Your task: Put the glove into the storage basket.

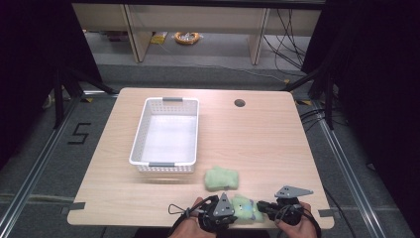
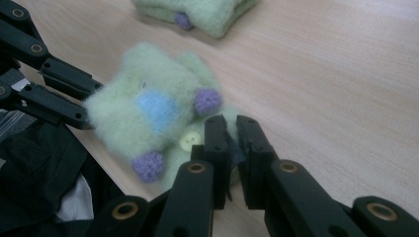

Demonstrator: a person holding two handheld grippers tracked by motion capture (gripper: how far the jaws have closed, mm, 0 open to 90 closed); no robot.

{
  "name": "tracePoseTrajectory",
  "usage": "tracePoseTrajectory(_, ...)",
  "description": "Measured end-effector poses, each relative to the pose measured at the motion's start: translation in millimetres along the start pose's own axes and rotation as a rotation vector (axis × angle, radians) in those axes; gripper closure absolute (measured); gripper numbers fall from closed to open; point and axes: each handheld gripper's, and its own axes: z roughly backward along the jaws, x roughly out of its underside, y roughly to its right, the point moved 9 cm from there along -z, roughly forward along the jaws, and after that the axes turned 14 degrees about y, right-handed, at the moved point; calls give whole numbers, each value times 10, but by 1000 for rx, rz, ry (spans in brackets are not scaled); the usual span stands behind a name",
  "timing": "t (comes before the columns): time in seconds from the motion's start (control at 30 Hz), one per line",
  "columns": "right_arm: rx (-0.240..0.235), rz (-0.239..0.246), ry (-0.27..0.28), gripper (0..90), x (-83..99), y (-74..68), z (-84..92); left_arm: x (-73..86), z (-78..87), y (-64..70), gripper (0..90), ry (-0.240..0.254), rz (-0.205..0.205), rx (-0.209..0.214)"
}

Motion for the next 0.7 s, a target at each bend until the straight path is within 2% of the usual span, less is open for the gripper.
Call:
tracePoseTrajectory(0.03, -6, -48, -4, 844, -6, -44, 4, -16, -9, 10, 814, 21, 22, -6)
tracePoseTrajectory(0.07, -14, -43, 9, 844, -18, -43, -4, -16, 7, -6, 816, 11, -1, -4)
tracePoseTrajectory(0.1, -17, -26, 20, 845, -31, -31, -6, -18, 11, 4, 816, 12, 14, -5)
tracePoseTrajectory(0.17, -18, -17, 18, 845, -38, -22, 5, -22, 39, -12, 817, 2, -3, 5)
tracePoseTrajectory(0.2, -17, -6, 23, 846, -47, -12, 8, -43, 39, -17, 817, 19, 3, -2)
tracePoseTrajectory(0.23, -18, -41, 19, 846, -43, -46, 14, -51, 45, -15, 817, 24, 17, -6)
tracePoseTrajectory(0.27, -27, -45, 28, 846, -58, -59, 14, -56, 69, -34, 817, 20, 1, -6)
tracePoseTrajectory(0.3, -27, -45, 28, 846, -58, -59, 14, -56, 69, -34, 818, 20, 1, -6)
tracePoseTrajectory(0.33, -25, -58, 26, 846, -57, -73, 16, -76, 75, -21, 818, 38, 22, -6)
tracePoseTrajectory(0.37, -28, -15, 48, 847, -89, -43, 8, -84, 86, -25, 818, 41, 21, -10)
tracePoseTrajectory(0.4, -25, -34, 46, 847, -93, -70, 14, -80, 124, -54, 817, 23, -6, -11)
tracePoseTrajectory(0.43, -28, -12, 46, 847, -110, -57, 20, -90, 125, -45, 817, 37, 7, -12)
tracePoseTrajectory(0.5, -32, -24, 60, 847, -145, -96, 16, -112, 155, -36, 817, 55, 26, -11)
tracePoseTrajectory(0.53, -33, -50, 49, 847, -149, -126, 24, -110, 177, -54, 817, 49, 24, -12)
tracePoseTrajectory(0.57, -33, -3, 70, 847, -188, -101, 18, -124, 180, -54, 817, 64, 25, -10)
tracePoseTrajectory(0.6, -49, -50, 70, 847, -209, -173, 11, -122, 189, -54, 817, 66, 35, -10)
tracePoseTrajectory(0.63, -49, -50, 70, 847, -209, -173, 11, -122, 208, -71, 817, 62, 25, -13)
tracePoseTrajectory(0.67, -31, -27, 74, 847, -227, -156, 10, -129, 224, -89, 817, 66, 14, -10)
tracePoseTrajectory(0.7, -35, -19, 67, 847, -237, -166, 4, -124, 233, -92, 816, 63, 27, -19)
